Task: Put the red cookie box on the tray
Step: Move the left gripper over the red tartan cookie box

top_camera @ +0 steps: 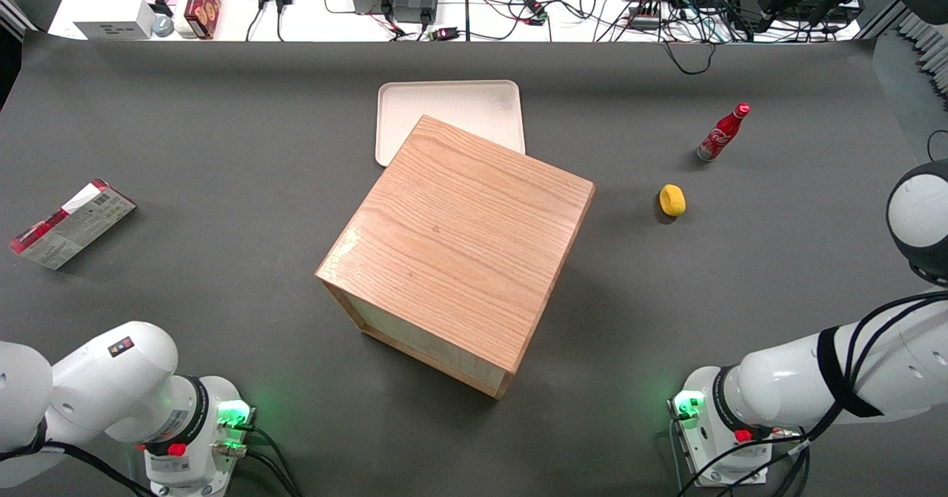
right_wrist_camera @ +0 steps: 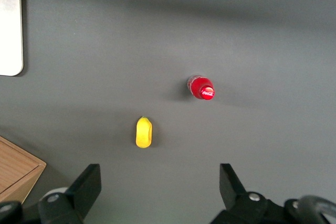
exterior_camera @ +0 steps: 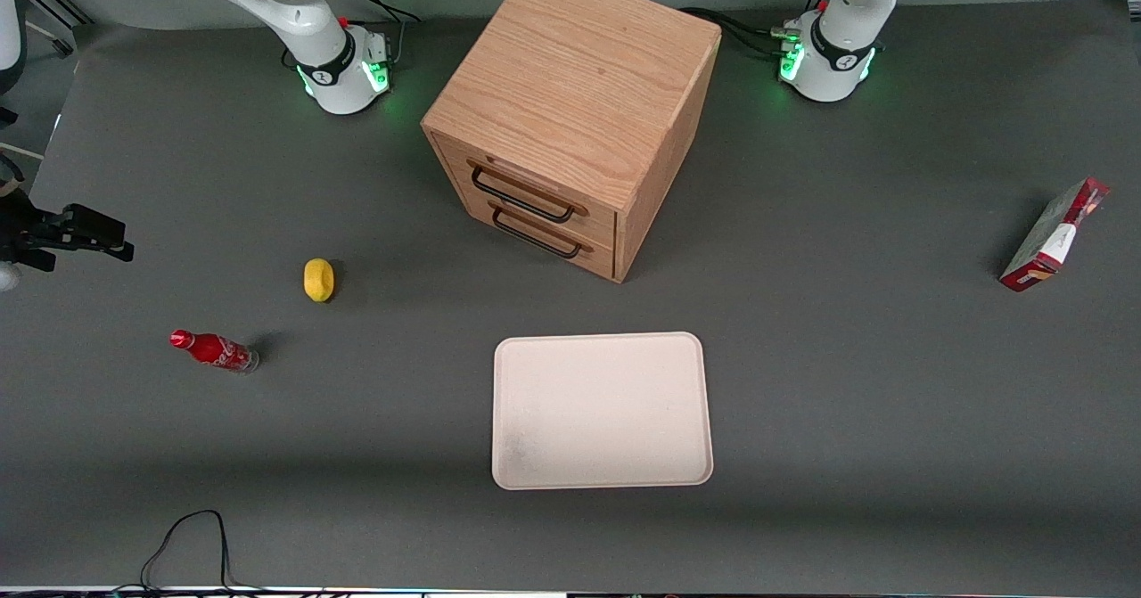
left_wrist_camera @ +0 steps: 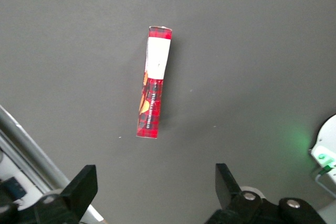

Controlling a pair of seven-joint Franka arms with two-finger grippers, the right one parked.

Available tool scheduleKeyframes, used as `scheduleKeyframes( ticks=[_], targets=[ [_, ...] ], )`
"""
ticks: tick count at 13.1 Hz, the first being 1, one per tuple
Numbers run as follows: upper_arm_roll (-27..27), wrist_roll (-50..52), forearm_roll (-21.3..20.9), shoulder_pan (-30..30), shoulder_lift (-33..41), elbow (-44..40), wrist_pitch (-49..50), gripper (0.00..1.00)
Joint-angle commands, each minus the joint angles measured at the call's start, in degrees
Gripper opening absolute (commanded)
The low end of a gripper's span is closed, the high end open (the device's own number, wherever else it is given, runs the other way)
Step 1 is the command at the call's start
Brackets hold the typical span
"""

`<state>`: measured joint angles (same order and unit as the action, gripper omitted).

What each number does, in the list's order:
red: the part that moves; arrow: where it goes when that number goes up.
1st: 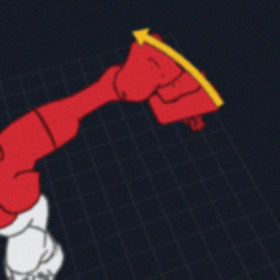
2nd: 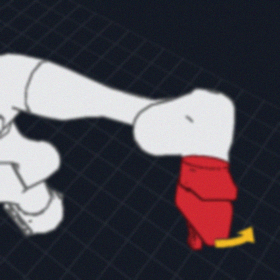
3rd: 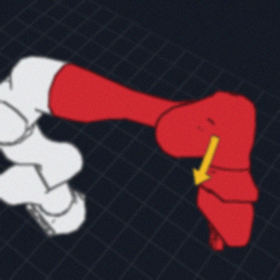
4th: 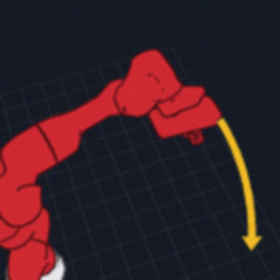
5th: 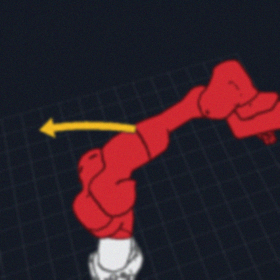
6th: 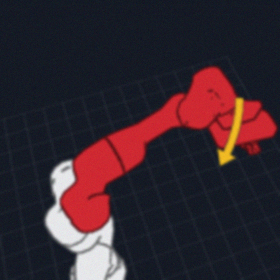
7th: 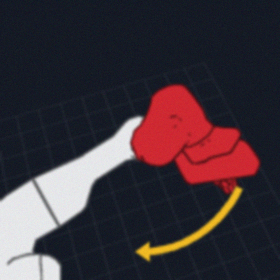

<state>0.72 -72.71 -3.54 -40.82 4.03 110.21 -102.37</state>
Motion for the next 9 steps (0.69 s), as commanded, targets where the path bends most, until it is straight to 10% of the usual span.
scheduleKeyframes(
  ticks=[1,9],
  targets=[
    [-0.6,-1.6,-1.3,-1.8,6.8,9.5,-6.3,1.00],
    [-0.8,-1.7,-0.6,-2.0,1.9,20.8,-24.2,1.00]
  ],
)
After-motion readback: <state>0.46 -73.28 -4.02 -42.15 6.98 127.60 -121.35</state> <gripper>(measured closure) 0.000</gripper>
